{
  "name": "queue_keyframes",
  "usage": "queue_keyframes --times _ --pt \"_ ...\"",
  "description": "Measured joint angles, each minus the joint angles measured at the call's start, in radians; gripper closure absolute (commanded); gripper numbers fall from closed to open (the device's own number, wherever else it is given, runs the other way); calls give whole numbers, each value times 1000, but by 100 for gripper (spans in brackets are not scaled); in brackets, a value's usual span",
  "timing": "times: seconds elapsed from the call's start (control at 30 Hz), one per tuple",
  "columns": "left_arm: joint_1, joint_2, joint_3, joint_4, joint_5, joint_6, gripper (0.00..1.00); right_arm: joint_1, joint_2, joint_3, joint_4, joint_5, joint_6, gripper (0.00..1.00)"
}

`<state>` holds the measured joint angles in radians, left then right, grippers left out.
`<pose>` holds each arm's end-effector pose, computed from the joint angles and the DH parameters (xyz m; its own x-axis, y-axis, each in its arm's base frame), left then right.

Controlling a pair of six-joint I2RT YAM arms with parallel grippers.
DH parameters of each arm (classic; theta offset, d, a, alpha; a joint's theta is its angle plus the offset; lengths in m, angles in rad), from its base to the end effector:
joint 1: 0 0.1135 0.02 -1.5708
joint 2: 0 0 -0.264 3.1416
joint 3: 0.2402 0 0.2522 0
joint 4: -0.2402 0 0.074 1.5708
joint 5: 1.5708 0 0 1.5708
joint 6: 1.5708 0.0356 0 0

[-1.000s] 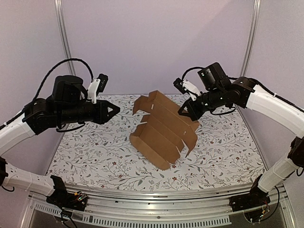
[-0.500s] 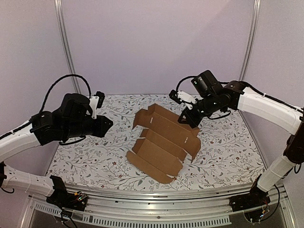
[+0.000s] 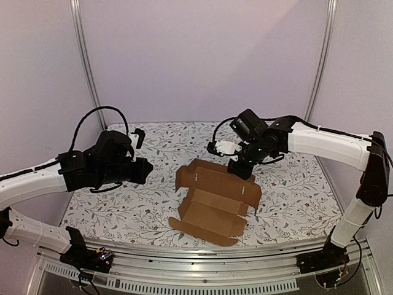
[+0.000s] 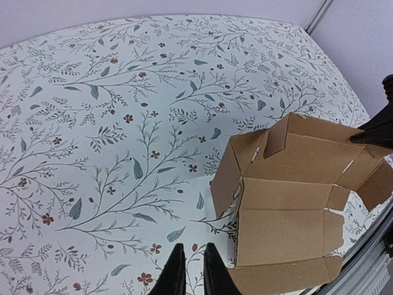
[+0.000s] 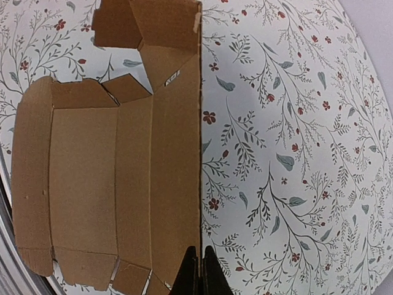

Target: Fold the paper box

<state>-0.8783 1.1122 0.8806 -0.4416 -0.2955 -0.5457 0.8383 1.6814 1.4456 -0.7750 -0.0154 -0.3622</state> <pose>0.1611 -0.1779 0.2850 -0.6470 0.0022 -0.7625 0.2985 0.9209 -0.2506 0.2400 0.2677 0.2841 -0.2645 -0.8238 -0.5013 -0.9011 0.3964 -0.1760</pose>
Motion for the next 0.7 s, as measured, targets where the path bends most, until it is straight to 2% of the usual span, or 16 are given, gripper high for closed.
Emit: queue_keyframes --times 0.37,0.7 --pt "32 87 -81 101 50 -26 91 7 21 -72 69 34 -24 100" --pt "45 223 -81 204 126 -31 92 8 -65 -160 123 16 13 100"
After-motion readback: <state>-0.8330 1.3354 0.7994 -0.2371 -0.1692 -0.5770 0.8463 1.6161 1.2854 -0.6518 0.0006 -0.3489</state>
